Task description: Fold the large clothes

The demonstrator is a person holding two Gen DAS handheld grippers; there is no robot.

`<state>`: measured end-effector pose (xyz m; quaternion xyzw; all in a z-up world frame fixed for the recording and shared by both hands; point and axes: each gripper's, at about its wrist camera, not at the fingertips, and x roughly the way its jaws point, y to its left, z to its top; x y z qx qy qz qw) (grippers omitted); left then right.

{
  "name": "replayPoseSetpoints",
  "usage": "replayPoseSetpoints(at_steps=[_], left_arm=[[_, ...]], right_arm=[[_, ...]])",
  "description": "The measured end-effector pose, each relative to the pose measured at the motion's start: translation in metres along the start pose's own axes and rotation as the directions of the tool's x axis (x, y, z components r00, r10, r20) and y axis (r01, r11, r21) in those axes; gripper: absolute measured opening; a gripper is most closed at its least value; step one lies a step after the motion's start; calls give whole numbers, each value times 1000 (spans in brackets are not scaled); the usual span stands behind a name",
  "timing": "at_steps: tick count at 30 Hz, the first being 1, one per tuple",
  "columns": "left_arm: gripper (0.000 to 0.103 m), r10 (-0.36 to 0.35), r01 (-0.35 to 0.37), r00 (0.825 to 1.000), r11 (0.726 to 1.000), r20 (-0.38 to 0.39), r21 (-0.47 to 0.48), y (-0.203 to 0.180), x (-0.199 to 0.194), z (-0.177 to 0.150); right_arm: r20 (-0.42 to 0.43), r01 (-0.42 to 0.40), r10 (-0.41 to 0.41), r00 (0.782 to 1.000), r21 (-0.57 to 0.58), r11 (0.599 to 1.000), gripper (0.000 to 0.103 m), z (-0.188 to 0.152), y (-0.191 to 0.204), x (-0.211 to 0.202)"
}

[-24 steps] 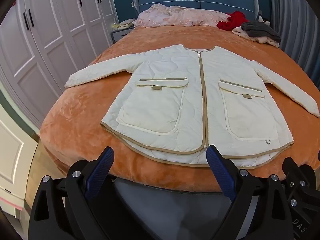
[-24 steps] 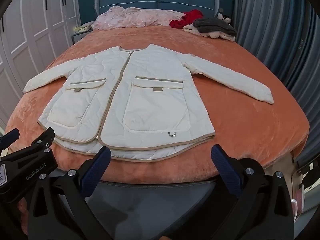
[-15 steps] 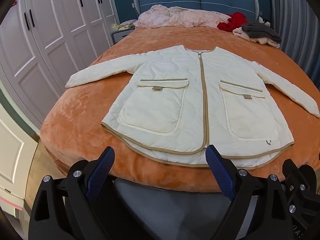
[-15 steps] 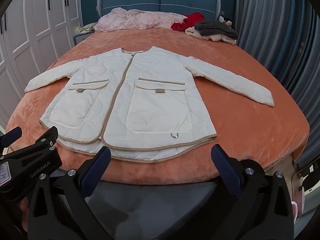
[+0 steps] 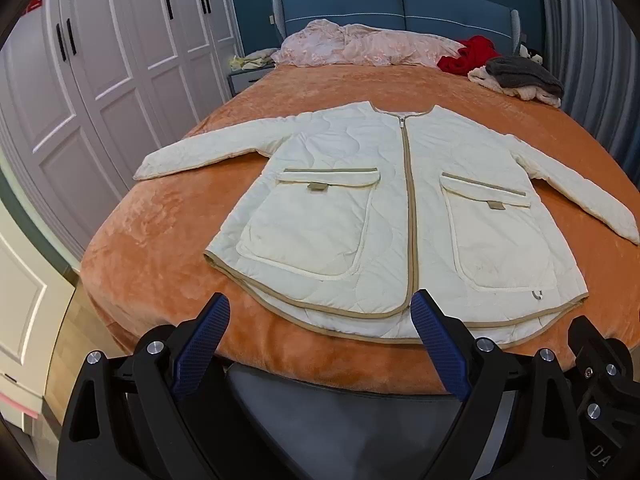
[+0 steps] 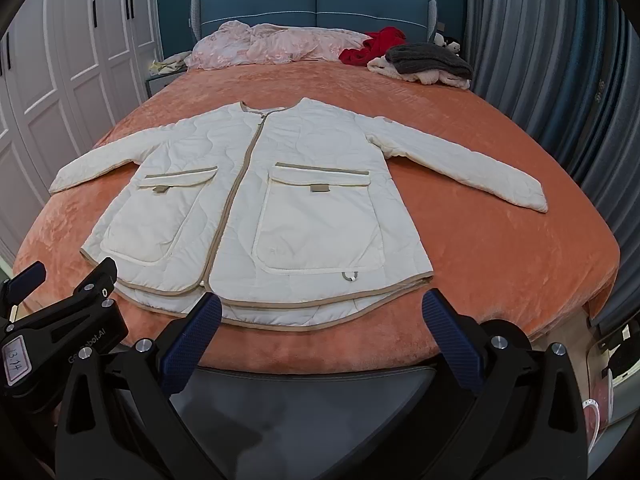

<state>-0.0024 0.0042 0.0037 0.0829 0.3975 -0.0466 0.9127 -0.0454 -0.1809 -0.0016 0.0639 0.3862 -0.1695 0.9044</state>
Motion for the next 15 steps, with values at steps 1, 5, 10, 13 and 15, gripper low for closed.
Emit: replayPoseSetpoints(at_steps=[1, 5, 10, 13, 15], left_arm=[[89, -2, 2, 1000, 1000, -2, -1, 0, 0, 0], [89, -13, 12, 1000, 1000, -23, -4, 2, 1, 2], [89, -18, 17, 999, 1000, -40, -20, 2, 6, -2], [89, -12, 11, 999, 1000, -37, -14, 2, 6, -3], [89, -12, 11, 999, 1000, -36, -14, 3, 6, -4]], right_arm=[[0, 0, 0, 1000, 0, 1000, 98, 0, 0, 0], [1, -3, 3, 1000, -1, 1000, 98, 1, 0, 0], [-2, -9, 9, 1000, 2, 1000, 98, 0, 1, 0], [-1, -10, 10, 1000, 3, 1000, 98, 0, 0, 0], [-2, -14, 14, 1000, 4, 1000, 98, 0, 1, 1]])
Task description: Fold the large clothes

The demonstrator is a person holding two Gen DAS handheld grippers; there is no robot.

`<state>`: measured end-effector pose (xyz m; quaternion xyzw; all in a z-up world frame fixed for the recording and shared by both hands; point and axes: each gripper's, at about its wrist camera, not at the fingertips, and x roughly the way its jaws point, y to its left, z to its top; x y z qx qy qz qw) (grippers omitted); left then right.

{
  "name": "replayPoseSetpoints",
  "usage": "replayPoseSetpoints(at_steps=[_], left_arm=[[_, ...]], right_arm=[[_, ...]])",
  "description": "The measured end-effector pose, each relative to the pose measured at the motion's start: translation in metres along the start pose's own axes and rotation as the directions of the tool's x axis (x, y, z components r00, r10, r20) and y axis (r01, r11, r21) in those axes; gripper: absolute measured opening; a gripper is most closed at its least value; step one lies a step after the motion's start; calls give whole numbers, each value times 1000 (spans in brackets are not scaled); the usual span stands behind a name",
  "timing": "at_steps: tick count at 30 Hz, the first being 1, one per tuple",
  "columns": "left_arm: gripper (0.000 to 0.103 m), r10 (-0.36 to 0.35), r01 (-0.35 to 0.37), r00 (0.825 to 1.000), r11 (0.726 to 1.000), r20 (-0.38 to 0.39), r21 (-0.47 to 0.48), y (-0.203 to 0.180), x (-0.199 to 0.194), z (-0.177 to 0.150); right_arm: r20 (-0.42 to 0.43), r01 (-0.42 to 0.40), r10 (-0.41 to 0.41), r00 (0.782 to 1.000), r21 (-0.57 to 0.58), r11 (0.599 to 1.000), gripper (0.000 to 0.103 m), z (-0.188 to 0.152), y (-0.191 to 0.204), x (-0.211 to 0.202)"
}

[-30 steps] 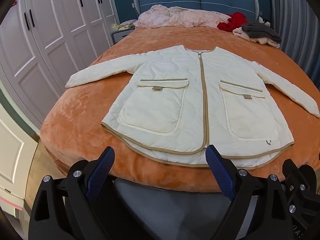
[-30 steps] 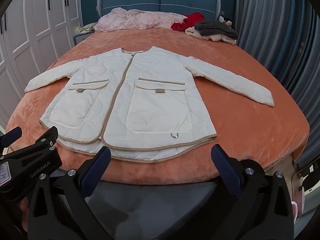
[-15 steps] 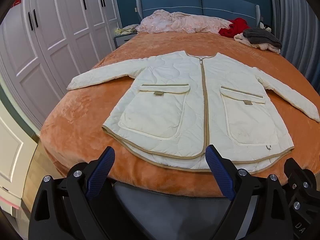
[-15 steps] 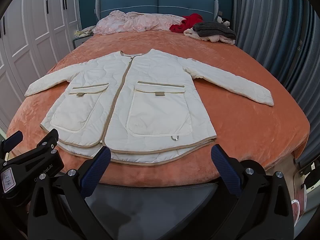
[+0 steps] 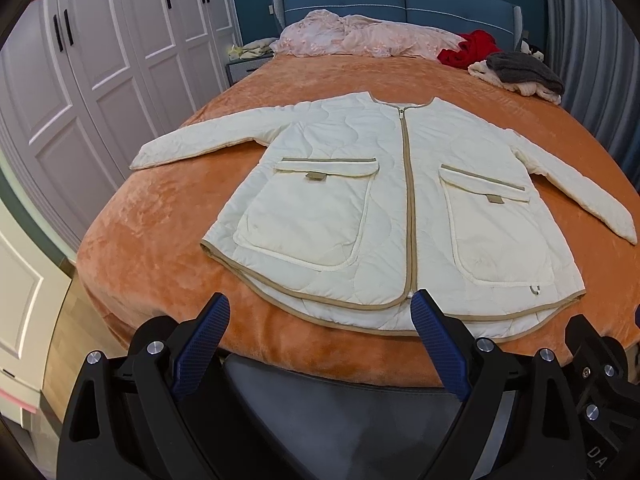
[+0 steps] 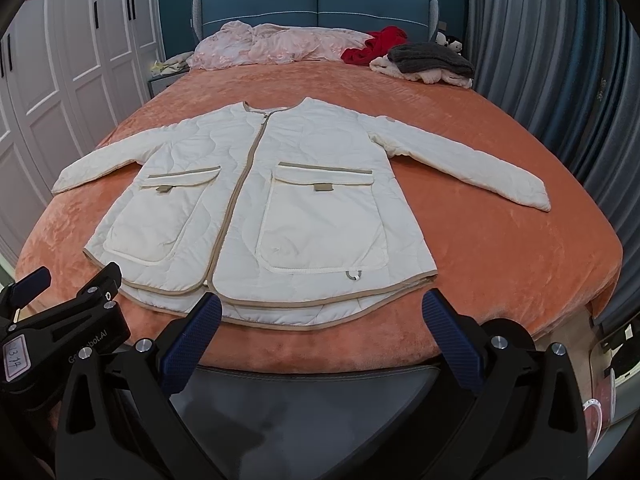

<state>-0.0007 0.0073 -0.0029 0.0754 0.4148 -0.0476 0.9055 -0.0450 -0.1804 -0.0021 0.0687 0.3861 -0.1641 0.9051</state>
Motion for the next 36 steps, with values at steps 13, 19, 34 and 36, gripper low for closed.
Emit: replayPoseSetpoints(at_steps=[13, 19, 34, 36], left_arm=[[89, 21, -21, 999, 1000, 33, 2, -2, -5, -3], [89, 20, -20, 999, 1000, 27, 0, -1, -6, -3], [89, 28, -28, 1000, 1000, 12, -2, 1, -5, -1], [89, 31, -31, 999, 1000, 13, -2, 1, -5, -1]], right_arm=[[4, -6, 6, 1000, -4, 1000, 98, -1, 3, -1], [4, -8, 8, 1000, -5, 1000, 98, -1, 4, -1], [3, -12, 12, 1000, -7, 1000, 98, -1, 5, -2], [4, -11, 11, 1000, -6, 1000, 98, -1, 5, -2]])
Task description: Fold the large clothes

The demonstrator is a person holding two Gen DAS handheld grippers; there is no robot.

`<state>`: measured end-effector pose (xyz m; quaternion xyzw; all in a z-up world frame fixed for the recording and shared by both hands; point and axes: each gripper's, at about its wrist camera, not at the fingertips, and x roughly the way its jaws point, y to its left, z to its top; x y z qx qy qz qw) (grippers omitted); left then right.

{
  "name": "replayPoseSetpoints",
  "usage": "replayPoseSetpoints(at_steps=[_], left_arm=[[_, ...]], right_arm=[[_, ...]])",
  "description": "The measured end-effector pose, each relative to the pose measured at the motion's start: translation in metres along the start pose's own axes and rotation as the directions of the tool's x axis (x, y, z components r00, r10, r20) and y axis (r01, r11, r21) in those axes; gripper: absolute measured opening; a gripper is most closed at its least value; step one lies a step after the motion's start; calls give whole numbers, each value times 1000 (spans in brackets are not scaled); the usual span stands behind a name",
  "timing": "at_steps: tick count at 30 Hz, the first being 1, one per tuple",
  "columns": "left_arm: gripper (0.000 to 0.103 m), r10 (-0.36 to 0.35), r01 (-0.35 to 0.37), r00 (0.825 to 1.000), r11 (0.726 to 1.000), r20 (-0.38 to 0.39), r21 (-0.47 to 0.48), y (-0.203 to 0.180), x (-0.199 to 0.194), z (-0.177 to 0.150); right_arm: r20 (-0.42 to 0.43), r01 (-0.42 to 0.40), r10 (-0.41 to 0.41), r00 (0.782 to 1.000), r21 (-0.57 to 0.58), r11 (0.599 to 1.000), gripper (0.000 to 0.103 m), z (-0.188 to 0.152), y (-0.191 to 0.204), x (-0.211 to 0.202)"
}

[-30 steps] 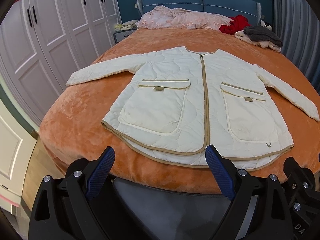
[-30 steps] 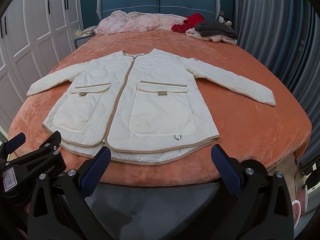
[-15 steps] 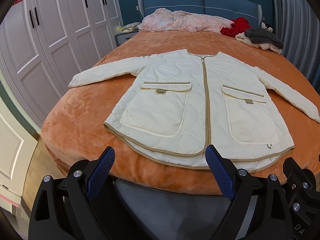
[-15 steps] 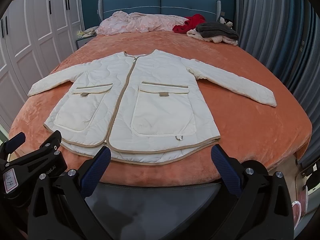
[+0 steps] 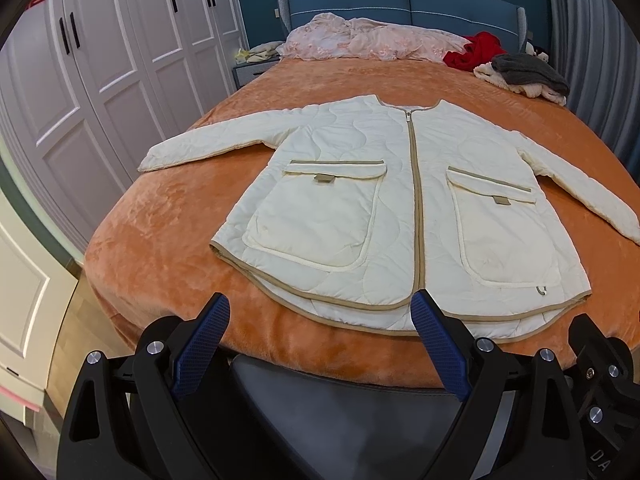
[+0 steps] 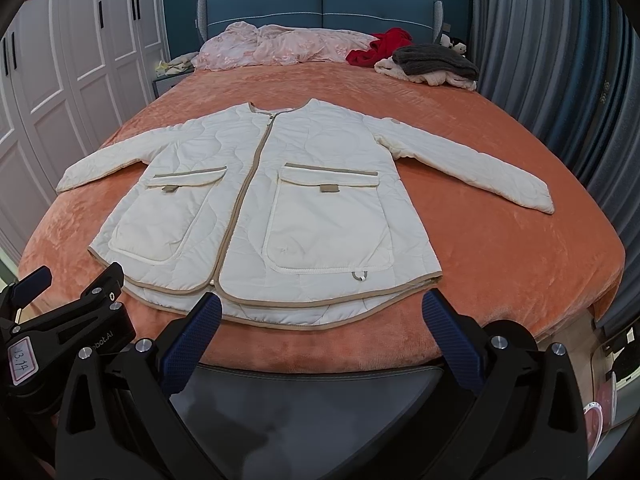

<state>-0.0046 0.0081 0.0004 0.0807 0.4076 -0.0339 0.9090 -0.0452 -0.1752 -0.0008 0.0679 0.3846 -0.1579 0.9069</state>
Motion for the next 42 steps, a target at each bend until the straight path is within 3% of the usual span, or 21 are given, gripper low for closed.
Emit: replayPoseSetpoints(at_steps=[28, 32, 37, 42], left_arm=[[89, -1, 1, 1000, 1000, -5, 4, 0, 3, -1], [89, 4, -4, 1000, 1000, -11, 2, 4, 11, 4], [89, 24, -24, 1000, 1000, -12, 6, 6, 31, 16], [89, 39, -39, 999, 998, -2, -54, 10, 53, 35]], right_arm=[[-10, 0, 0, 1000, 6, 1000, 98, 1, -1, 3], [-30, -14, 17, 999, 86, 996, 98, 6, -30, 18], [-93, 4, 18, 996, 234, 972, 98, 25, -98, 57], [-130, 48, 13, 991, 458, 888, 98, 50, -202, 109]])
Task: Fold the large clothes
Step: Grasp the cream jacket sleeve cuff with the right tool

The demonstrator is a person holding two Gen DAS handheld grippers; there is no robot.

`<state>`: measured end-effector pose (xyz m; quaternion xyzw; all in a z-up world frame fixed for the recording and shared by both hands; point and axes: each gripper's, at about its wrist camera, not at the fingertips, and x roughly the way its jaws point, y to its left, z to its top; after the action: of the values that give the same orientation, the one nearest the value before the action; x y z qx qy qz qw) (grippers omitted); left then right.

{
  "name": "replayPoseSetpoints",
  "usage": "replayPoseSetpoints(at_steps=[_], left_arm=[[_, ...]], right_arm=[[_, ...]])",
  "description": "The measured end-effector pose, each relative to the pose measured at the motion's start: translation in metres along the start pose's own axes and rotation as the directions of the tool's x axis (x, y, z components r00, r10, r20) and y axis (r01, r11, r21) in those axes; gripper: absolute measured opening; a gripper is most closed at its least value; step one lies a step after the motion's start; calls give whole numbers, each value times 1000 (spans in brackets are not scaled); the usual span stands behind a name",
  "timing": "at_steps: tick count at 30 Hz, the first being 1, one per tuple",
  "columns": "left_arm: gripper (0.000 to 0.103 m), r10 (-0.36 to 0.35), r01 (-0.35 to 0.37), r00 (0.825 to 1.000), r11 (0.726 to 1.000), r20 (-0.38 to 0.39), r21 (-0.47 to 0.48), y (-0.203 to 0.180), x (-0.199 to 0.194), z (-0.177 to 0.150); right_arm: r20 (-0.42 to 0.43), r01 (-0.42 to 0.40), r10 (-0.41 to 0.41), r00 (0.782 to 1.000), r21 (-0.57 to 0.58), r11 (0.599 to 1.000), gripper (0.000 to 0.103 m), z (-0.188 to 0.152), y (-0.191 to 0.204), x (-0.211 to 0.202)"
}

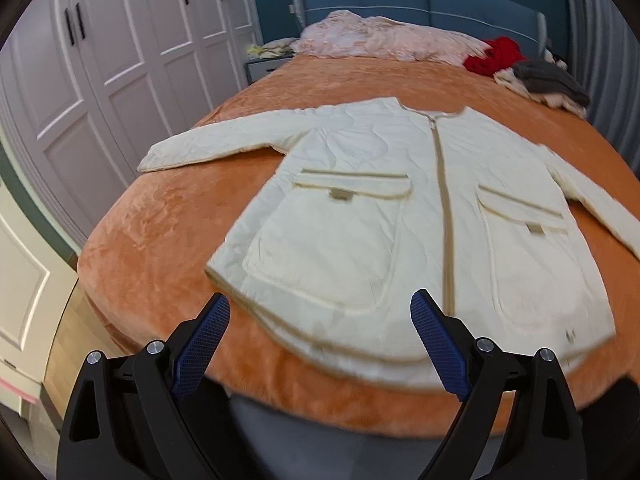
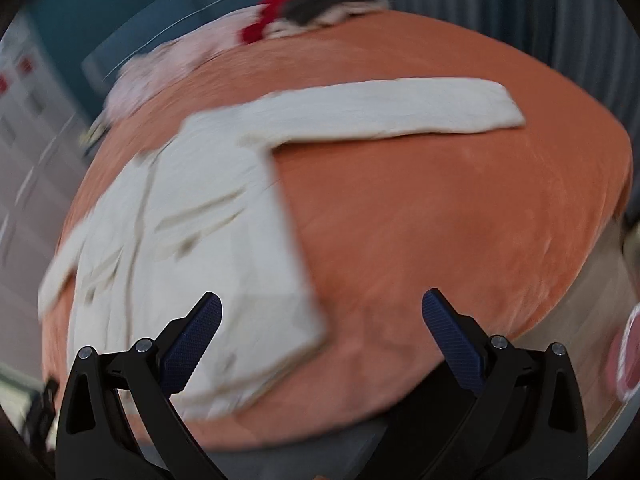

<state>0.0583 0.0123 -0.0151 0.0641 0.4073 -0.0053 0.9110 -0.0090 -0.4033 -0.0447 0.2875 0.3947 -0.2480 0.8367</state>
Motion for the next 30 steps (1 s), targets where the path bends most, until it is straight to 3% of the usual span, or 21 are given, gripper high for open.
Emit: replayPoseSetpoints(at_steps=[5, 9, 14, 18, 20, 21, 22, 25, 27, 30], left_arm=[[89, 22, -21, 999, 1000, -40, 21, -7, 30, 24], [89, 30, -28, 995, 999, -98, 15, -11, 57, 35], [89, 48, -46, 990, 999, -135, 17, -17, 87, 47], [89, 71, -71, 987, 997, -146, 6, -20, 103, 54], [89, 81, -83, 985, 997, -152, -3, -18, 112, 57], [89, 88, -91, 984, 996, -154, -9, -16, 117, 59], [89, 96, -99, 983, 995, -159, -12, -15, 121, 60], [89, 112, -117, 979, 993, -168, -21, -10, 130, 63], [89, 119, -125, 978, 992, -172, -28, -4, 135, 64], [89, 129, -139, 976, 989, -175, -41, 7, 140, 65]], right_arm=[[31, 38, -45, 999, 199, 979, 98, 66, -76, 40], [67, 19, -48, 997, 383, 923, 98, 107, -141, 76], [118, -1, -74, 990, 540, 842, 98, 133, -201, 103], [121, 10, -99, 988, 584, 812, 96, 142, -224, 123], [118, -9, -80, 990, 609, 793, 75, 147, -231, 134], [125, -23, -69, 990, 617, 787, 71, 147, -233, 137], [138, -35, -65, 988, 620, 784, 61, 149, -234, 138], [149, -73, -26, 988, 620, 781, 18, 162, -227, 145], [189, -110, -7, 982, 603, 790, 12, 175, -209, 141], [286, -204, 71, 955, 466, 861, 11, 202, -150, 119]])
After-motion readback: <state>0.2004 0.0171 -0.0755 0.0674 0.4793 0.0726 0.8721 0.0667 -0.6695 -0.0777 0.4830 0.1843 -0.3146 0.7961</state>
